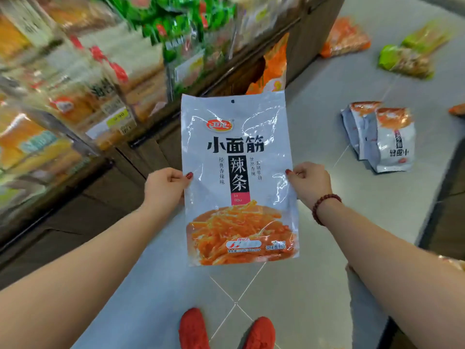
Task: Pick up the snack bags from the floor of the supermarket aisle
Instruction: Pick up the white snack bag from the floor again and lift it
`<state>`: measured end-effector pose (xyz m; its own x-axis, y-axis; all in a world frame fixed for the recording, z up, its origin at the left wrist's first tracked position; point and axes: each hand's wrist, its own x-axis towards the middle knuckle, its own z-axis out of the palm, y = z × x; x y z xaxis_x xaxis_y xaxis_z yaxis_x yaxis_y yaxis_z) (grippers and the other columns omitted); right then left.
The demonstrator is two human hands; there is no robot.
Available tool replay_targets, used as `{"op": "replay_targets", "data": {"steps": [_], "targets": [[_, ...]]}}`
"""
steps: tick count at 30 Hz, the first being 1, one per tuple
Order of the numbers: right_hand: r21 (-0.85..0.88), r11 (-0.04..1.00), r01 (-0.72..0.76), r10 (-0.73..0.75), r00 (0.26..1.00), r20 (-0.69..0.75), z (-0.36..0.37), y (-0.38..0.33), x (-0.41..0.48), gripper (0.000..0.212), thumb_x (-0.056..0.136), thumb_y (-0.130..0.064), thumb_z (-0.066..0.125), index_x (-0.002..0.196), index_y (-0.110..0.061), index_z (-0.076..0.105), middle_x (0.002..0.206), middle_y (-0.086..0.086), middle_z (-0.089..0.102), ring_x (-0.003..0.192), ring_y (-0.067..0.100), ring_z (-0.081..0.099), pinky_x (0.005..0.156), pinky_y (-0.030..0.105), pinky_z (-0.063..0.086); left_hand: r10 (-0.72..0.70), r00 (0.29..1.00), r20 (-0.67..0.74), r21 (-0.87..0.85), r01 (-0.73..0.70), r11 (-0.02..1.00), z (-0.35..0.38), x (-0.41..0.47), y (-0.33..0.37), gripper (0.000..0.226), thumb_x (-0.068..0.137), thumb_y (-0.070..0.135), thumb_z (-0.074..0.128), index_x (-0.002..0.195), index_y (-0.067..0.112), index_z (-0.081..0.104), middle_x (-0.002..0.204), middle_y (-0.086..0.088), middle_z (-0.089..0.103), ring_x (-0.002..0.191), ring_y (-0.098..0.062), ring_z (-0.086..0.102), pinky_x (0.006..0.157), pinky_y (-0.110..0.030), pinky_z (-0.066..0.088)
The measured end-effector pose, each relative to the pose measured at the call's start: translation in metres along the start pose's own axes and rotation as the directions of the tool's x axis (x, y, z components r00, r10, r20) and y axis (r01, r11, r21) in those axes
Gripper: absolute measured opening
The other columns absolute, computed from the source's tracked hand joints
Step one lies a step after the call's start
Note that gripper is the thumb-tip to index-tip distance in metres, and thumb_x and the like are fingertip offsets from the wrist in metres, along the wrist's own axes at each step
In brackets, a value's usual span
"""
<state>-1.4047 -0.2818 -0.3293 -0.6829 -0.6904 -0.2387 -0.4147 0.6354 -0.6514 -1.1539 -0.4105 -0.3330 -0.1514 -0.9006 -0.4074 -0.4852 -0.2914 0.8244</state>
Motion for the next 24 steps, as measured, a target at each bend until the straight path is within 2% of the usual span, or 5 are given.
{"op": "replay_targets", "data": {"steps": [7, 12, 18, 21, 24], "targets": [[0.100, 0.986, 0.137, -0.125, 0.985, -0.114, -0.129, -0.165, -0.026, 0.049, 0.089, -0.014, 0.060, 0.047, -0.019, 0.035, 0.028, -0.007, 0.036, 0.046, 0.016, 0.037, 0.055, 0.023, 0.035, 0.181, 0.983, -0.001, -0.088, -0.181, 0.980, -0.107, -0.049, 0.183, 0.020, 0.090, 0.016, 0.065, 0.074, 0.006, 0.061, 0.075, -0.010, 0.068, 0.064, -0.022, 0.064, 0.053, -0.028, 0.051], [0.108, 0.952, 0.285, -0.258, 0.943, -0.210, -0.201, -0.265, -0.053, 0.033, 0.090, -0.021, 0.059, 0.069, 0.005, 0.060, 0.055, 0.005, 0.053, 0.067, 0.036, 0.062, 0.069, 0.041, 0.055, 0.341, 0.940, -0.022, -0.057, -0.341, 0.938, -0.183, -0.089, 0.280, 0.026, 0.089, 0.015, 0.066, 0.086, -0.010, 0.062, 0.077, -0.021, 0.064, 0.059, -0.027, 0.059, 0.045, -0.029, 0.053], [0.103, 0.891, 0.443, -0.413, 0.883, -0.224, -0.250, -0.360, -0.070, 0.034, 0.091, -0.022, 0.057, 0.062, -0.007, 0.051, 0.055, 0.011, 0.049, 0.059, 0.034, 0.056, 0.054, 0.024, 0.035, 0.423, 0.888, -0.180, -0.040, -0.436, 0.899, -0.261, -0.134, 0.358, 0.027, 0.088, 0.016, 0.068, 0.083, -0.010, 0.059, 0.076, -0.023, 0.063, 0.064, -0.026, 0.059, 0.050, -0.029, 0.053], [0.155, 0.834, 0.530, -0.500, 0.844, -0.195, -0.259, -0.399, -0.070, 0.040, 0.085, -0.030, 0.058, 0.064, 0.003, 0.052, 0.060, 0.020, 0.056, 0.068, 0.043, 0.062, 0.063, 0.042, 0.054, 0.407, 0.868, -0.283, -0.028, -0.432, 0.901, -0.288, -0.158, 0.378, 0.022, 0.088, 0.017, 0.068, 0.087, -0.004, 0.062, 0.077, -0.017, 0.066, 0.055, -0.018, 0.057, 0.040, -0.022, 0.046], [0.217, 0.774, 0.596, -0.575, 0.803, -0.154, -0.260, -0.432, -0.069, 0.039, 0.086, -0.027, 0.060, 0.069, 0.008, 0.055, 0.075, 0.029, 0.064, 0.074, 0.043, 0.063, 0.073, 0.053, 0.055, 0.396, 0.834, -0.385, -0.021, -0.437, 0.899, -0.313, -0.177, 0.389, 0.017, 0.087, 0.017, 0.069, 0.081, 0.002, 0.064, 0.084, -0.017, 0.068, 0.067, -0.025, 0.062, 0.055, -0.031, 0.054]]}}
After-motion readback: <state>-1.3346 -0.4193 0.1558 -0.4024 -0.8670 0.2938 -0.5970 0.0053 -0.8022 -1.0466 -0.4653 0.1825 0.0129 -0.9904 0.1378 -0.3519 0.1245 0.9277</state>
